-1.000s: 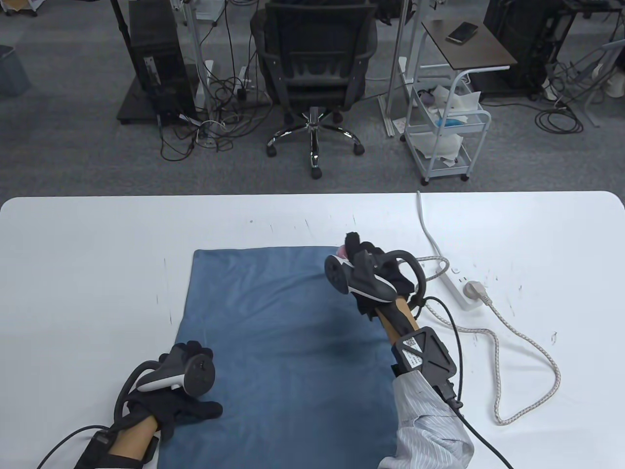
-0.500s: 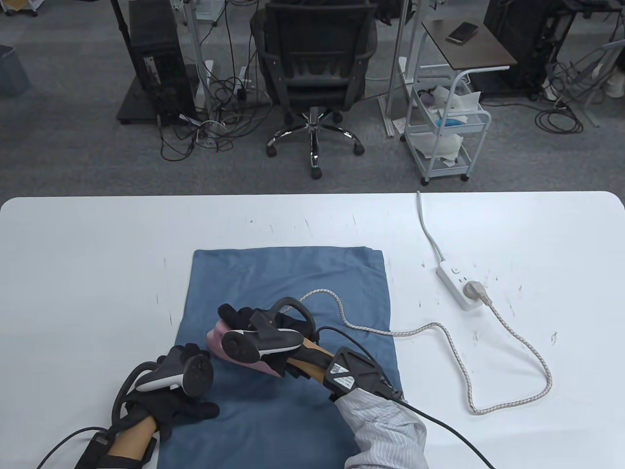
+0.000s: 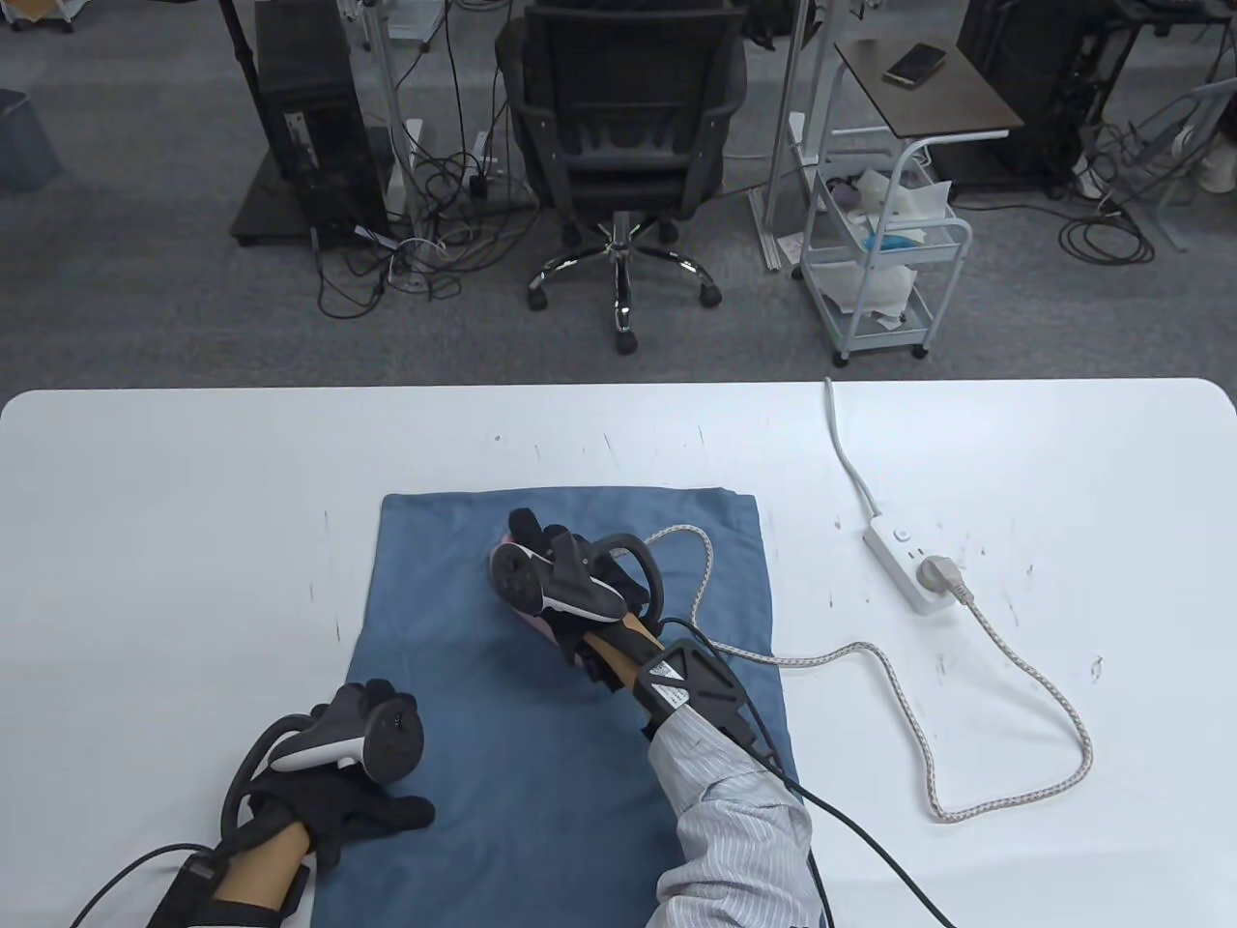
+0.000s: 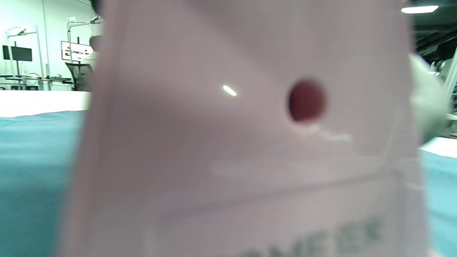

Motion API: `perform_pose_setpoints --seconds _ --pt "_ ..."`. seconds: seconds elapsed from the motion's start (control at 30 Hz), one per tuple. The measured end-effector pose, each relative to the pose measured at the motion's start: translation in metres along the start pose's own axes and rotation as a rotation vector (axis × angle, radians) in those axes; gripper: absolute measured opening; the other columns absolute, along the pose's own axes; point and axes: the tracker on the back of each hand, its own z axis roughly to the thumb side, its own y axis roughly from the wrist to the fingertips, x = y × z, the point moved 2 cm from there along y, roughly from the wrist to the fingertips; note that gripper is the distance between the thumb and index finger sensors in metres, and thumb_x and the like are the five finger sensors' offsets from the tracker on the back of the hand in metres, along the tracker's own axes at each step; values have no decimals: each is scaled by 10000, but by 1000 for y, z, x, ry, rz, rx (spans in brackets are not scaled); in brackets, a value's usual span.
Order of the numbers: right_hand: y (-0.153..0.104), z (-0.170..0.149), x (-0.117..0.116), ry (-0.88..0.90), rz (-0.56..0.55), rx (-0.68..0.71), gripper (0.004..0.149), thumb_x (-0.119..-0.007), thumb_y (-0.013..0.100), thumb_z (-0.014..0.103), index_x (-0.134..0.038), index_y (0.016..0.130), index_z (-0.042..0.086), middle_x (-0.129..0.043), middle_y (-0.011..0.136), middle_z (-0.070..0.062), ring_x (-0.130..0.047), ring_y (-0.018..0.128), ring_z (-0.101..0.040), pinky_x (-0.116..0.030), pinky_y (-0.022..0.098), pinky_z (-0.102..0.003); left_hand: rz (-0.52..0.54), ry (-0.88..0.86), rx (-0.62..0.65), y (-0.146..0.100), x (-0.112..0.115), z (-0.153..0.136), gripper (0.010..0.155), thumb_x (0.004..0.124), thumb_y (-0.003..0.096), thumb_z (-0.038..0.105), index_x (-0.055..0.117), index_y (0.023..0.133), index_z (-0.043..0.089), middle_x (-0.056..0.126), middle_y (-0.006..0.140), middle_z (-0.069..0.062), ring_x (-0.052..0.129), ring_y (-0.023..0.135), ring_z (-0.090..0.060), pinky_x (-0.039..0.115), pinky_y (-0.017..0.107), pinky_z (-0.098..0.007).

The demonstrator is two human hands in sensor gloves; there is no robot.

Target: Iron pillowcase with electric iron on table

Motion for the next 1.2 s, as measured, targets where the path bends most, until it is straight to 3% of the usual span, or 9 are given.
perform_pose_setpoints --seconds 0.13,0.27,0.47,0.6,0.77,0.83,0.93,1.03,1.2 --pt "-17 22 3 67 39 172 647 -587 560 431 -485 1091 75 -863 749 -97 -926 409 -166 -853 346 -318 -3 0 3 0 0 0 1130 526 440 683 -119 1064 -3 -185 1058 -358 -41 963 -630 140 705 -702" --pt "-22 36 4 80 58 243 649 -583 560 433 -481 1094 80 -865 753 -93 -928 415 -165 -855 350 -319 1 -6 4 0 0 0 1130 526 438 684 -121 1064 0 -186 1058 -353 -45 963 -627 137 705 -702" --pt "5 0 -4 -63 -24 30 649 -555 566 438 -464 1101 81 -858 765 -86 -926 432 -164 -852 365 -318 2 -8 3 1 0 0 1130 526 437 684 -121 1063 1 -185 1058 -352 -46 963 -626 138 705 -702" --pt "22 -32 0 -42 47 -86 647 -568 560 439 -465 1096 90 -858 764 -88 -927 428 -164 -854 364 -319 -15 -3 -9 2 -2 0 1133 529 433 688 -125 1060 7 -186 1058 -347 -46 966 -621 138 709 -698" --pt "15 -18 45 -159 27 10 651 -594 551 441 -490 1092 95 -868 755 -90 -928 416 -167 -853 356 -319 3 -8 -1 1 -1 -2 1126 519 435 690 -122 1068 14 -191 1058 -344 -69 962 -617 117 702 -692" --pt "7 2 72 -187 3 73 654 -595 553 440 -486 1097 93 -865 762 -93 -926 422 -172 -850 362 -325 4 -12 5 1 -1 -3 1122 515 439 690 -120 1070 14 -188 1060 -342 -66 963 -616 118 702 -691" --pt "-2 30 92 -156 -5 177 655 -588 559 436 -480 1102 87 -863 771 -97 -926 432 -179 -848 370 -330 -1 -3 19 -1 -1 0 1112 514 446 686 -112 1074 14 -182 1064 -342 -58 968 -616 125 704 -690" --pt "-9 61 84 -89 1 296 654 -572 564 431 -468 1106 80 -859 784 -100 -932 447 -184 -851 381 -337 -3 6 17 -1 1 2 1107 520 454 680 -109 1075 15 -152 1071 -345 -26 972 -619 134 706 -691" --pt "-5 101 33 -35 44 408 652 -528 574 415 -421 1110 59 -839 813 -106 -933 485 -192 -853 408 -351 -12 -1 15 -1 2 2 1125 526 449 672 -160 1056 19 -223 1044 -343 -75 958 -617 122 700 -692"
